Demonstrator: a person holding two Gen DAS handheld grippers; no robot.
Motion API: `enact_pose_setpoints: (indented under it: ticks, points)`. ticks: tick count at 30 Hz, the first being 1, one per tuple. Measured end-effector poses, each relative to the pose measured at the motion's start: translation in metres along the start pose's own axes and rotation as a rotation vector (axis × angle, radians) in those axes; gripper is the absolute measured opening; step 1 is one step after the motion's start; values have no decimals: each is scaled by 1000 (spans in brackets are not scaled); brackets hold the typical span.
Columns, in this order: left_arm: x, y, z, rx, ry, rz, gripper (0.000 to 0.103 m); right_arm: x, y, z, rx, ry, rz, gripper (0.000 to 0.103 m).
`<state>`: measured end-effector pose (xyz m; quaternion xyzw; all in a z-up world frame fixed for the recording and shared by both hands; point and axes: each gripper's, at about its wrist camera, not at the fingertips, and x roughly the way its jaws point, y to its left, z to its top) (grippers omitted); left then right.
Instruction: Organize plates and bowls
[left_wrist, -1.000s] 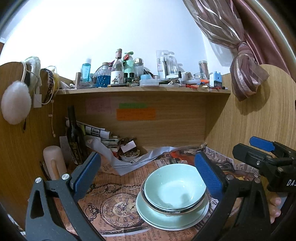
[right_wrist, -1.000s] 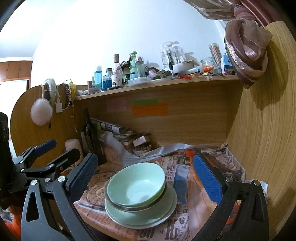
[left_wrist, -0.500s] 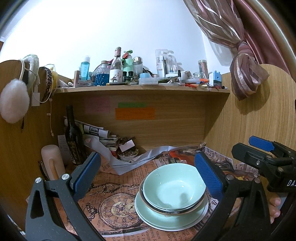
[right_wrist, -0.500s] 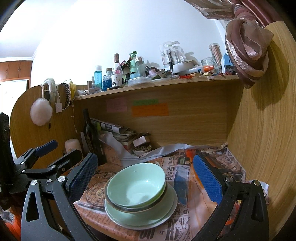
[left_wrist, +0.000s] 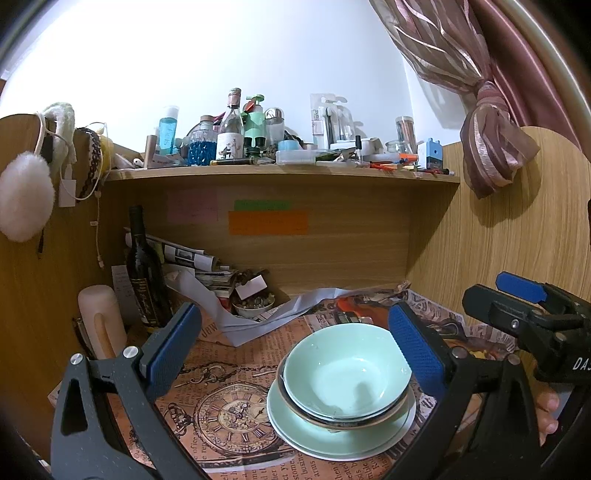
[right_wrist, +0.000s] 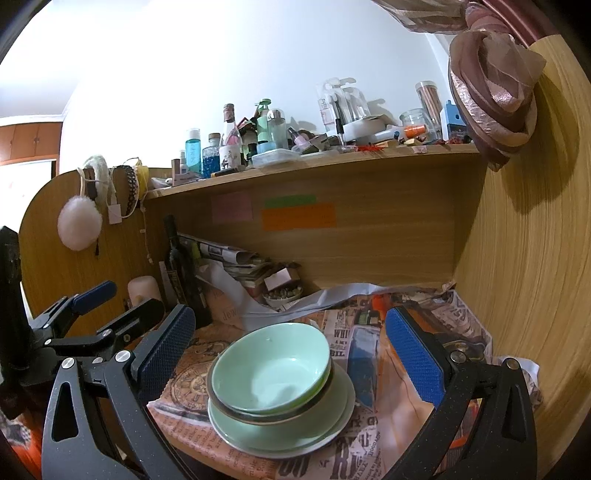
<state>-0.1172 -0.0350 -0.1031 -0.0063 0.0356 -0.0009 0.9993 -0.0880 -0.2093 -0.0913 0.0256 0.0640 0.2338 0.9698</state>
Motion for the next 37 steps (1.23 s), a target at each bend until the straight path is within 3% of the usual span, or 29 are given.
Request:
enact_pose_setpoints:
  ticks: [18,37]
  points:
    - [8,6,0,-24,29,-37,103,3,-4,1,-5,7,18,103]
    - [23,12,-7,-48,67,-32,103,25,-14,-5,20,76,29,103]
